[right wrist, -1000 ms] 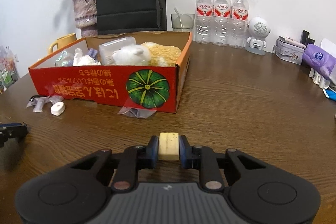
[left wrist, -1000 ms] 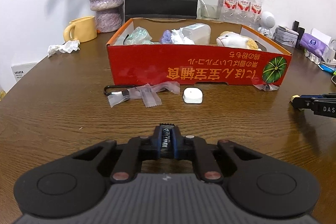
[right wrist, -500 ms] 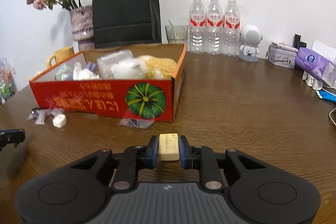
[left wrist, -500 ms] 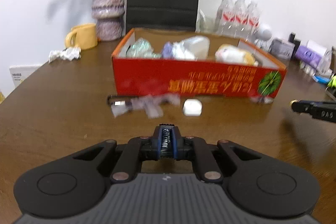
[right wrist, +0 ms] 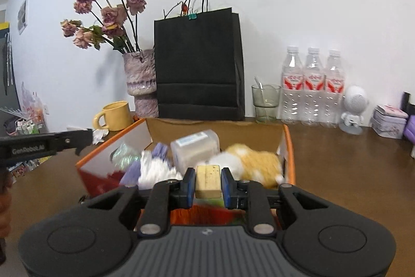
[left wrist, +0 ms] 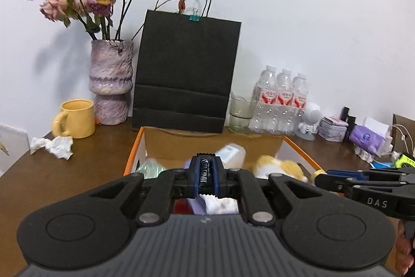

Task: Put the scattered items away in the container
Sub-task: 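Carry the black bar and beige block into the box and open both grippers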

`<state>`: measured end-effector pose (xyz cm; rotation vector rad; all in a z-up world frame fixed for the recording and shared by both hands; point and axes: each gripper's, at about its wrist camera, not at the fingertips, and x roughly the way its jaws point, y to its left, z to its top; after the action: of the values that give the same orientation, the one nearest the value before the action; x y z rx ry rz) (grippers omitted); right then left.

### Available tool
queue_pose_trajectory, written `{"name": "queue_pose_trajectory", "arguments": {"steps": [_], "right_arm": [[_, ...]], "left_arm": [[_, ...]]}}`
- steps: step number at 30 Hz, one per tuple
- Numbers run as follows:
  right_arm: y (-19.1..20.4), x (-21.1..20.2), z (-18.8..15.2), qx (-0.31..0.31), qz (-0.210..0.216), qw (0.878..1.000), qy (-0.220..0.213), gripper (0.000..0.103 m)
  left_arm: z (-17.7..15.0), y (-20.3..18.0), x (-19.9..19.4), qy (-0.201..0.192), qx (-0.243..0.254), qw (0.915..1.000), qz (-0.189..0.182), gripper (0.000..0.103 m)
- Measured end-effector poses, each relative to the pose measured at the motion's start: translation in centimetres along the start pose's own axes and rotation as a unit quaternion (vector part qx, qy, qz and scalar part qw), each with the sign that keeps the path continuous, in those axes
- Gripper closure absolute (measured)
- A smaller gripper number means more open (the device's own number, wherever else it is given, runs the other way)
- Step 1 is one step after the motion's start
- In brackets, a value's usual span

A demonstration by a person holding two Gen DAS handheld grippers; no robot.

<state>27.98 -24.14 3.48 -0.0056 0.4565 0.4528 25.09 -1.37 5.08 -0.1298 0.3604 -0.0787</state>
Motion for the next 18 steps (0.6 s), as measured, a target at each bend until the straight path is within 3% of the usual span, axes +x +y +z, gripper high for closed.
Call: {"name": "queue_pose_trajectory", "arguments": {"steps": [8, 13, 14, 15, 16, 17, 18], "right_arm": [[2.0, 8.5, 1.9, 0.0, 0.006, 0.999, 0.031, 0.083], [2.3, 10.0, 1.9, -0.009, 0.006, 0.999, 0.044, 0.082], [2.4, 10.0, 1.9, -0.012, 0.003, 0.999, 0.044, 0.078], [2.5, 9.8, 1.8, -0.013, -0.003, 0.999, 0.045, 0.056], [2.5, 9.8, 1.9, -0.012, -0.01, 0.999, 0.046, 0.039], [2.5, 9.6, 1.9, -0.013, -0.019, 0.999, 0.043, 0.009], [2.5, 9.4, 2.0, -0.016, -0.025, 0.999, 0.038, 0.002]], "left_arm": [[0.0, 3.4, 7.2, 0.051, -0.047, 0.9972, -0.027, 0.092], [0.3, 4.5, 8.3, 0.054, -0.047, 0.9971, -0.025, 0.09], [0.3, 4.6, 8.4, 0.055, -0.046, 0.9971, -0.024, 0.078], [0.3, 4.7, 8.4, 0.057, -0.048, 0.997, -0.02, 0.048], [0.4, 4.7, 8.4, 0.057, -0.051, 0.997, -0.011, 0.033], [0.4, 4.5, 8.3, 0.055, -0.05, 0.9972, 0.001, 0.014], [0.5, 4.4, 8.2, 0.053, -0.046, 0.9975, 0.01, 0.007]]}}
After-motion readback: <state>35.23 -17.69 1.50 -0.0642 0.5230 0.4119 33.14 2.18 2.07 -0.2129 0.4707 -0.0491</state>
